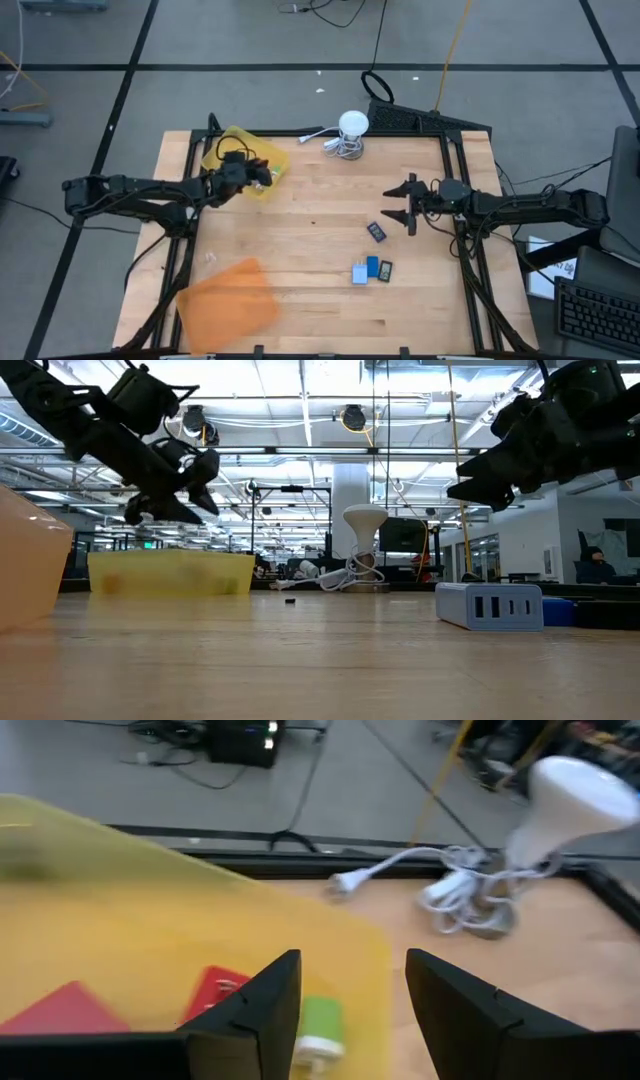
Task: Pick & Place Office items
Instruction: Put the light blue charger adapter into the yellow bin
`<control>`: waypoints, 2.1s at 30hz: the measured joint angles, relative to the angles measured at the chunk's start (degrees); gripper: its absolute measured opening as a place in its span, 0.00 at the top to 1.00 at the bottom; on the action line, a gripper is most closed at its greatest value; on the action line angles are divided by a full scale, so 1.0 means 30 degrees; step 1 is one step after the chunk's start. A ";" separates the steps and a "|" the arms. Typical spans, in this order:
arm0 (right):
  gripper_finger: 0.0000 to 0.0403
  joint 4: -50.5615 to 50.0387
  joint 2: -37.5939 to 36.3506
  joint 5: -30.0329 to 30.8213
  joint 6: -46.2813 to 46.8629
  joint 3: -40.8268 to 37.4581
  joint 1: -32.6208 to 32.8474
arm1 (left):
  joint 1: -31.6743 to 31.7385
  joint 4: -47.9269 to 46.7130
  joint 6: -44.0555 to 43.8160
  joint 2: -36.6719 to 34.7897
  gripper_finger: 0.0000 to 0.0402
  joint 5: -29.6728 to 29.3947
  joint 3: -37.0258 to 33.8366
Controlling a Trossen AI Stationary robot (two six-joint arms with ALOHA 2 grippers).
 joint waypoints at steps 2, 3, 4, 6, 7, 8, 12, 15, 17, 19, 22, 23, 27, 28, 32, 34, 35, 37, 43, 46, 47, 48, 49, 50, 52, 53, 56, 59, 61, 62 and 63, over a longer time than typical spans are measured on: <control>0.31 -0.0034 0.0000 -0.0592 0.0387 0.0000 0.0087 | -0.0224 0.0831 0.0062 0.0007 0.56 0.0167 0.0000; 0.31 -0.0062 0.0000 -0.0809 0.0460 0.0000 0.0211 | -0.0341 0.1241 0.0147 0.0007 0.57 0.0185 0.0000; 0.31 -0.0116 0.0000 -0.0839 0.0454 0.0000 0.0430 | -0.0465 0.1572 0.0316 0.0007 0.58 0.0208 0.0000; 0.31 -0.0176 0.0000 -0.0901 0.0387 0.0000 0.0999 | -0.0729 0.2368 0.1142 0.0007 0.59 0.0569 0.0000; 0.31 -0.0161 0.0007 -0.0847 0.0336 0.0000 0.1285 | -0.0855 0.2846 0.1660 0.0007 0.60 0.0941 0.0000; 0.31 -0.0159 0.0007 -0.0785 0.0293 0.0000 0.1599 | -0.0935 0.3354 0.2146 0.0007 0.60 0.1326 0.0000; 0.31 -0.0159 0.0007 -0.0707 -0.0118 0.0000 0.2756 | -0.1251 0.5314 0.3850 0.0007 0.62 0.3140 0.0000; 0.31 -0.0159 0.0007 -0.0694 -0.0351 0.0000 0.3463 | -0.1417 0.6291 0.4805 0.0007 0.62 0.4423 0.0000; 0.31 -0.0156 0.0007 -0.0615 -0.0448 0.0000 0.3858 | -0.1525 0.6579 0.5195 0.0007 0.61 0.5024 0.0000; 0.31 -0.0156 0.0021 -0.0177 -0.0470 0.0000 0.4277 | -0.1593 0.6608 0.5386 0.0007 0.59 0.5346 0.0000; 0.31 -0.0031 0.0322 0.0524 -0.0651 0.0000 0.4940 | -0.1590 0.6578 0.5391 0.0015 0.58 0.5373 0.0000; 0.31 0.0085 0.0474 0.0758 -0.0671 0.0007 0.5155 | -0.1590 0.6578 0.5392 0.0015 0.57 0.5369 0.0000; 0.31 0.0149 0.1639 0.1395 -0.0631 0.0539 0.5856 | -0.1590 0.6561 0.5285 0.0015 0.55 0.5365 0.0000; 0.31 0.0128 0.2039 0.1591 -0.0601 0.0741 0.6059 | -0.1590 0.6545 0.5159 0.0015 0.55 0.5365 0.0000; 0.31 0.0060 0.4368 0.3018 -0.0314 0.2247 0.7381 | -0.1590 0.6298 0.5125 0.0015 0.55 0.5351 0.0000; 0.31 -0.0037 0.5910 0.3797 -0.0788 0.3334 0.8314 | -0.1590 0.6203 0.5123 0.0015 0.56 0.5306 0.0000; 0.31 -0.0203 0.6669 0.4199 -0.1200 0.3921 0.8773 | -0.1582 0.6191 0.5122 0.0015 0.57 0.5300 0.0000; 0.31 -0.0764 0.8284 0.5197 -0.2185 0.5297 0.9685 | -0.1582 0.6155 0.5129 0.0015 0.58 0.5300 0.0000; 0.29 -0.3445 1.2386 0.7114 -0.3534 0.9156 1.1111 | -0.1582 0.5641 0.5008 0.0015 0.62 0.5293 0.0000; 0.24 -0.4052 1.3615 0.7154 -0.3521 1.0143 1.1412 | -0.1582 0.5233 0.4874 0.0022 0.62 0.5293 0.0000; 0.22 -0.4536 1.3894 0.7136 -0.3494 1.0305 1.1514 | -0.1582 0.5208 0.4877 0.0022 0.61 0.5293 0.0000; 0.21 -0.5050 1.4133 0.7027 -0.3425 1.0419 1.1619 | -0.1582 0.5188 0.4874 0.0022 0.60 0.5293 0.0000; 0.19 -0.5599 1.4309 0.6778 -0.3157 1.0488 1.1724 | -0.1582 0.5140 0.4874 0.0022 0.60 0.5290 0.0000; 0.18 -0.6088 1.4451 0.6743 -0.2840 1.0499 1.1856 | -0.1582 0.5113 0.4874 0.0022 0.59 0.5292 0.0000; 0.17 -0.6738 1.4785 0.6766 -0.2165 1.0499 1.2022 | -0.1582 0.5113 0.4741 0.0022 0.57 0.5289 0.0000; 0.17 -0.6863 1.4976 0.6739 -0.1849 1.0506 1.2058 | -0.1582 0.5121 0.4523 0.0022 0.57 0.5285 0.0000; 0.17 -0.6733 1.5461 0.6775 -0.1132 1.0499 1.2173 | -0.1582 0.5121 0.4095 0.0022 0.55 0.5011 0.0000; 0.18 -0.6744 1.5693 0.6768 -0.0957 1.0509 1.2187 | -0.1575 0.5121 0.3934 0.0022 0.53 0.4449 0.0000; 0.18 -0.6614 1.5679 0.6775 -0.0358 1.0501 1.2180 | -0.1575 0.5118 0.3934 0.0022 0.52 0.4345 0.0000; 0.18 -0.6594 1.5679 0.6775 -0.0102 1.0506 1.2180 | -0.1575 0.5082 0.3876 0.0022 0.52 0.4338 0.0000; 0.18 -0.6616 1.5679 0.6774 0.0068 1.0506 1.2191 | -0.1575 0.5006 0.3797 0.0022 0.51 0.4338 0.0000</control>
